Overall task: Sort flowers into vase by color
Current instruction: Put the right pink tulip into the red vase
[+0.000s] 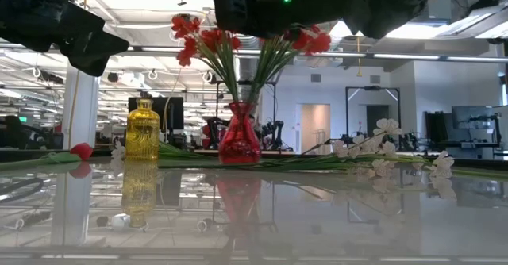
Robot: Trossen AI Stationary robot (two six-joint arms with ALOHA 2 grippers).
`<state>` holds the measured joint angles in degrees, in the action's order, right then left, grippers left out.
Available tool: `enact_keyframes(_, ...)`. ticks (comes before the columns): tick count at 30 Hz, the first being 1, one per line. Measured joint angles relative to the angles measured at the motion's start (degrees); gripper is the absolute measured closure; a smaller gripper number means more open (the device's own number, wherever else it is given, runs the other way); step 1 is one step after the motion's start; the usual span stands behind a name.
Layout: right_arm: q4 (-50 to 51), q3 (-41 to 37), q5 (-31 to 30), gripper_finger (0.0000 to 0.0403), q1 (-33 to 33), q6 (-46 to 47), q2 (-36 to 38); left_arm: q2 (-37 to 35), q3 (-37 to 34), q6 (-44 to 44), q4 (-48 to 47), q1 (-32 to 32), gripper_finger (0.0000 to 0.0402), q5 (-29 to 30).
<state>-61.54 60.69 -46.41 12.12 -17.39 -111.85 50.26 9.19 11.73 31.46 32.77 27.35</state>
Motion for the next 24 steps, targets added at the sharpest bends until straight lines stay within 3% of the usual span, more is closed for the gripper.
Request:
enact_keyframes(11,7.4,0.1,-0.3,0.0383,-0.3,6.3,0.0,0.0,0.0,1.0,0.0,0.0,0.0212,-0.5)
enact_keyframes(24,9.3,0.1,-1.6,0.0363,-0.2,4.9,0.0,0.0,0.0,1.2,0.0,0.0,0.0212,-0.6)
